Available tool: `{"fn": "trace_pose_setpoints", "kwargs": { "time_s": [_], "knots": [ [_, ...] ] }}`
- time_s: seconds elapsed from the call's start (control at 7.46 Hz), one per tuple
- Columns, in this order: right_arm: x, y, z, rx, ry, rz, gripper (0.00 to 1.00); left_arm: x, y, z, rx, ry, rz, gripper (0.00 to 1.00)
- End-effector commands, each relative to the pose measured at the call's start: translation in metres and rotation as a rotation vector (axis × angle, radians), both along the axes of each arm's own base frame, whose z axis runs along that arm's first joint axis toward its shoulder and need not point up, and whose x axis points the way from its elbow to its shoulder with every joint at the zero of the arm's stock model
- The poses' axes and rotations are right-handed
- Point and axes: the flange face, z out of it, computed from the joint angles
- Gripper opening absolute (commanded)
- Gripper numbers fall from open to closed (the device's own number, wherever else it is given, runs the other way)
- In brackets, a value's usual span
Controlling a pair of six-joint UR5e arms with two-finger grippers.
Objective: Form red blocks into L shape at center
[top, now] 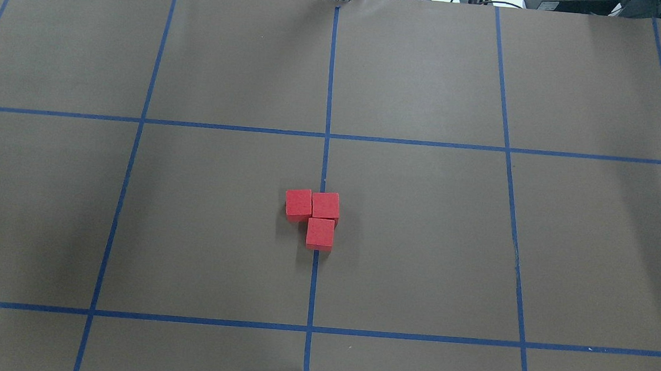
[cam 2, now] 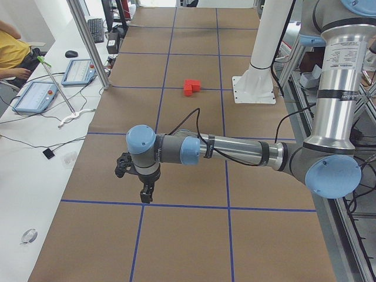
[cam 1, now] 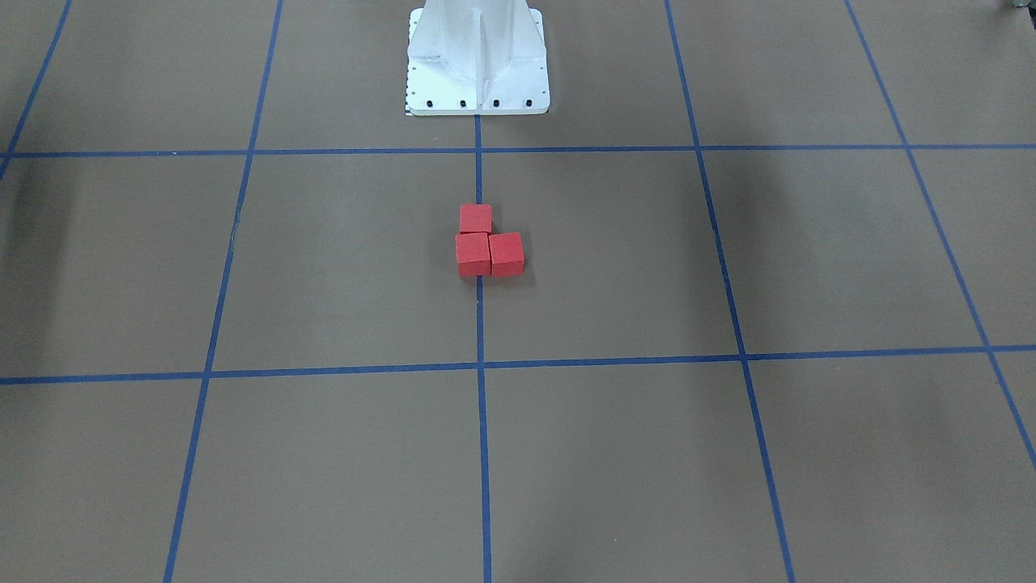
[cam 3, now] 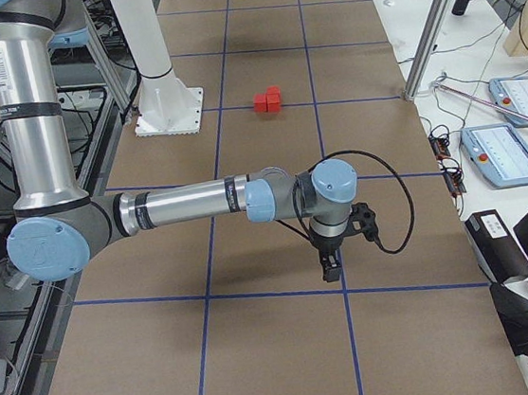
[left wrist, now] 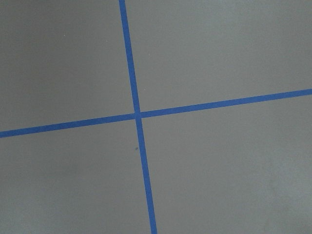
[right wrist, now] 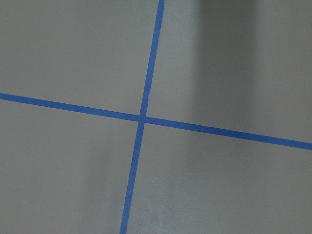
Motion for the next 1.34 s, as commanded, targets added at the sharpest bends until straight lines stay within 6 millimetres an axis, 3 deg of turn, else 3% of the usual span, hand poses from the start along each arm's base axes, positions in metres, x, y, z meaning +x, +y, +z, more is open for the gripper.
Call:
{"fn": "trace_pose_setpoints", "kwargs": {
  "time_s": [0.0, 0.8, 0.94, 1.21],
  "knots": [
    [0.0, 0.0, 0.0, 0.0, 0.0, 0.0, 0.99, 0.001, 0.0, 0.0, 0.003, -0.001, 0.002, 1.0],
    [0.0, 0.0, 0.001, -0.003, 0.002, 0.0, 0.99, 0.001, 0.0, 0.003, -0.002, -0.003, 0.001, 1.0],
    [0.0, 0.004, 0.017, -0.035, 0.003, 0.0, 0.99, 0.001, 0.0, 0.003, -0.002, -0.003, 0.002, 1.0],
    [0.0, 0.005, 0.019, -0.039, 0.005, 0.001, 0.99, 0.001, 0.0, 0.005, -0.007, -0.003, 0.004, 1.0]
  ]
}}
